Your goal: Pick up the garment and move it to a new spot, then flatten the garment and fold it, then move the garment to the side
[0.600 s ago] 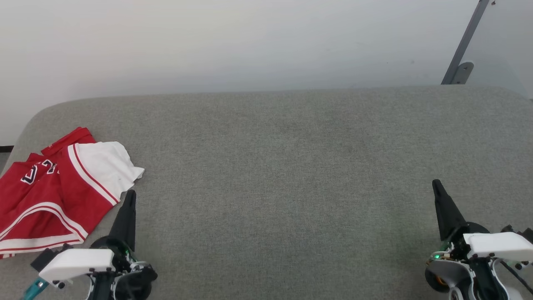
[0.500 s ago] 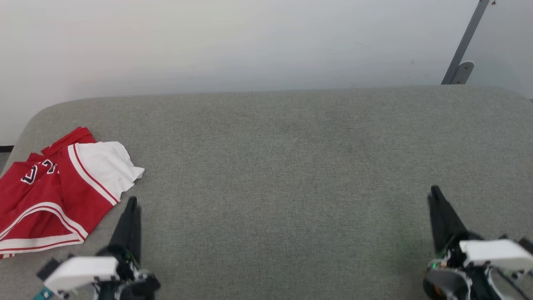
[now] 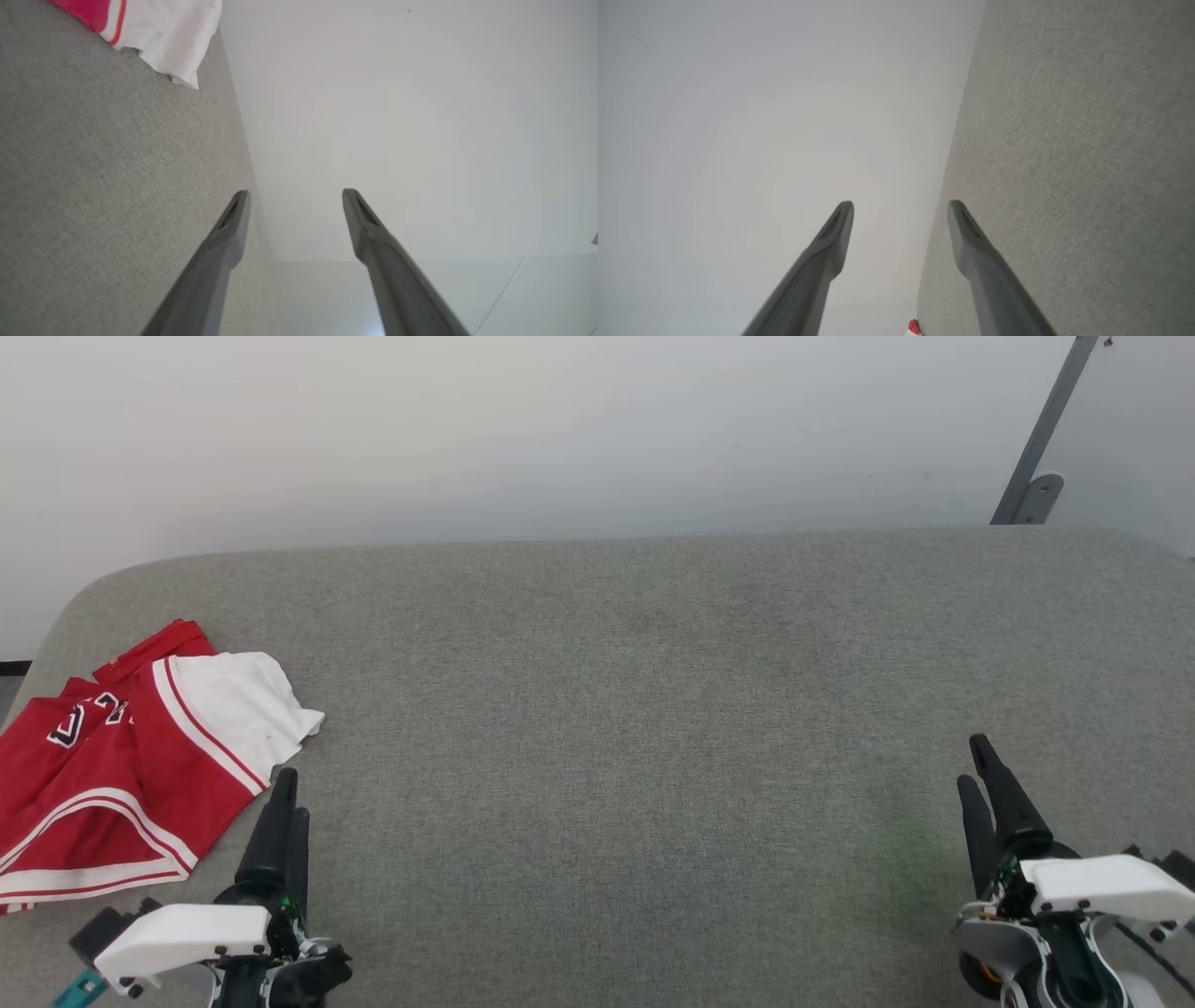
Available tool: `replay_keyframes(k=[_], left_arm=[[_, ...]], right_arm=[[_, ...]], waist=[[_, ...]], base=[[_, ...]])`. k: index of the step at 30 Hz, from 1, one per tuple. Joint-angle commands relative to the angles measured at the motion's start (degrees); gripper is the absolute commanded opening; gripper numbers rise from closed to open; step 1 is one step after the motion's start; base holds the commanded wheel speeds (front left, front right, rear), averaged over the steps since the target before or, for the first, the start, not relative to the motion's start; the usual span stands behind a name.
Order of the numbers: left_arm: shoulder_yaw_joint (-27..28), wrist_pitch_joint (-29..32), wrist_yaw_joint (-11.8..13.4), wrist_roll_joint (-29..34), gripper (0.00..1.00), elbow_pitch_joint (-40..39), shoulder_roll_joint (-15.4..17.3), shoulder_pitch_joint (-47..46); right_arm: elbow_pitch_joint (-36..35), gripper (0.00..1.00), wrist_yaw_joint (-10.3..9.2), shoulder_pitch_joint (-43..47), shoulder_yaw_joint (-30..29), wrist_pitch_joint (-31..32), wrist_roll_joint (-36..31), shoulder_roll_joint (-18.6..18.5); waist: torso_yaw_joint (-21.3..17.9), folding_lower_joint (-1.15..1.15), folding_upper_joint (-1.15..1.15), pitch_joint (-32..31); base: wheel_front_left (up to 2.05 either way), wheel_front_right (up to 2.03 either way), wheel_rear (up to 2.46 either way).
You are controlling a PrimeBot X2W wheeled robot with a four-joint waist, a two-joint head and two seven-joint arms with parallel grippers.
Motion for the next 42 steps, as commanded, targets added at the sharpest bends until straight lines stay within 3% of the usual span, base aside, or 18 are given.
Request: replay_keyframes(k=[1,16,30,42], left_arm=[[-0.59,-0.72,-0.01,1.74,1.0,-0.49,0.99,-2.31],[-0.75,-4.46,-0.01,20.32,1.0,-1.02,2.48,-4.61],[-1.1,-7.38,1.12,39.93,1.0,-1.88,3.15,-5.14],[-3.19,-9.41,3.04,50.57,1.0,-1.37,4.49,-5.54]], right_arm=[[-0.22,1.0,0.1,-2.47,0.65,-0.8,-1.3,-0.8],[2.26,1.0,0.11,-7.1,7.45,-5.56,-13.43,-5.81],[3.15,1.0,0.12,-10.18,8.52,-8.53,-31.02,-7.48],[4.5,1.0,0.13,-11.82,7.42,-10.56,-45.33,-8.37]], waist=[[0.02,0.0,0.0,0.02],[0.33,0.0,0.0,0.24],[0.42,0.0,0.0,0.36],[0.57,0.0,0.0,0.28]], base=[[0.0,0.0,0.0],[0.0,0.0,0.0],[0.0,0.0,0.0],[0.0,0.0,0.0]])
